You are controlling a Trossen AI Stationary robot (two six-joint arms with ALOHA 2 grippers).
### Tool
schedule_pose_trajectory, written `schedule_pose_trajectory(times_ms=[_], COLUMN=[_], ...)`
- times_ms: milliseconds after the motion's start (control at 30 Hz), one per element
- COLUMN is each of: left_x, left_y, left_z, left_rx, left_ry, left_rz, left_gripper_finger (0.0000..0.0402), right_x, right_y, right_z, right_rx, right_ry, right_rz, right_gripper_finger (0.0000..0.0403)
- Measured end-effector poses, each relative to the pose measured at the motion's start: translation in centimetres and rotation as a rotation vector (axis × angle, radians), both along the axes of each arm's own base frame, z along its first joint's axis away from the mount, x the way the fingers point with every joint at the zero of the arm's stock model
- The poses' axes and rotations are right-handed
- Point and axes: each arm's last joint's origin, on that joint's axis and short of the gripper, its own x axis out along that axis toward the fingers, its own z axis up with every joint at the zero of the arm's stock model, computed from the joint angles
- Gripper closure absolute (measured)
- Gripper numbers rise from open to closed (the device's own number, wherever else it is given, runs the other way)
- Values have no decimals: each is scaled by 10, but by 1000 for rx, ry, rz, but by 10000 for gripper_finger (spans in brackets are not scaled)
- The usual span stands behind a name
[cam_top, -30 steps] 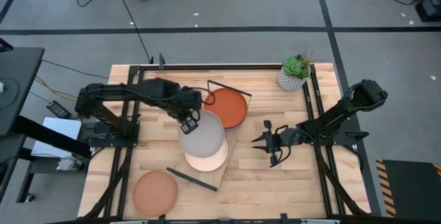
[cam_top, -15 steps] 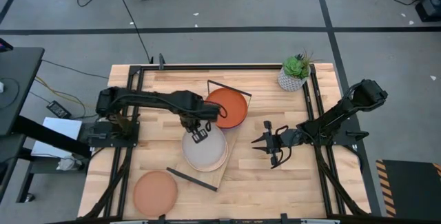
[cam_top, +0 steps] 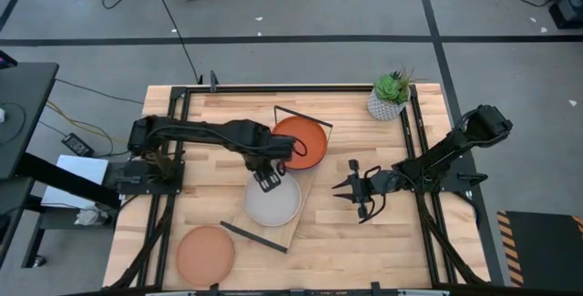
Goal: Place and stack plates onto a shelf
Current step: Stack the brown plate on top of the gray plate on the shelf
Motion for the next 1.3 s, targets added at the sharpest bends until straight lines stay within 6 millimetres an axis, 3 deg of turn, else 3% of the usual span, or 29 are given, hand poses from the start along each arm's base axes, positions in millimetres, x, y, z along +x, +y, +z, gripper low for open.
schedule_pose_trajectory(times_ms=[67, 233, 400, 567, 800, 1033, 1300], left_x=[4, 9, -7, -45, -89, -117, -134], left_y=[-12, -64, -126, -177, -216, -231, -230], left_z=[15, 59, 85, 69, 39, 33, -4], left_rx=[-29, -120, -175, -120, -92, -24, 84], left_ry=[-67, -302, -415, -284, -90, -32, 83], left_rz=[-32, -197, -226, -132, 61, 220, 192], left_gripper_finger=[255, 254, 254, 254, 274, 298, 333], right_x=[1, 2, 4, 4, 6, 6, 6], right_y=[-1, -2, -3, -2, -2, -2, -2], right_z=[1, 3, 6, 7, 13, 13, 13], right_rx=[-11, -61, -107, -147, -170, -168, -169], right_ry=[-8, -37, -68, -82, -138, -137, -137], right_rz=[3, 18, 35, 52, 63, 67, 71], right_gripper_finger=[296, 296, 296, 296, 296, 296, 296])
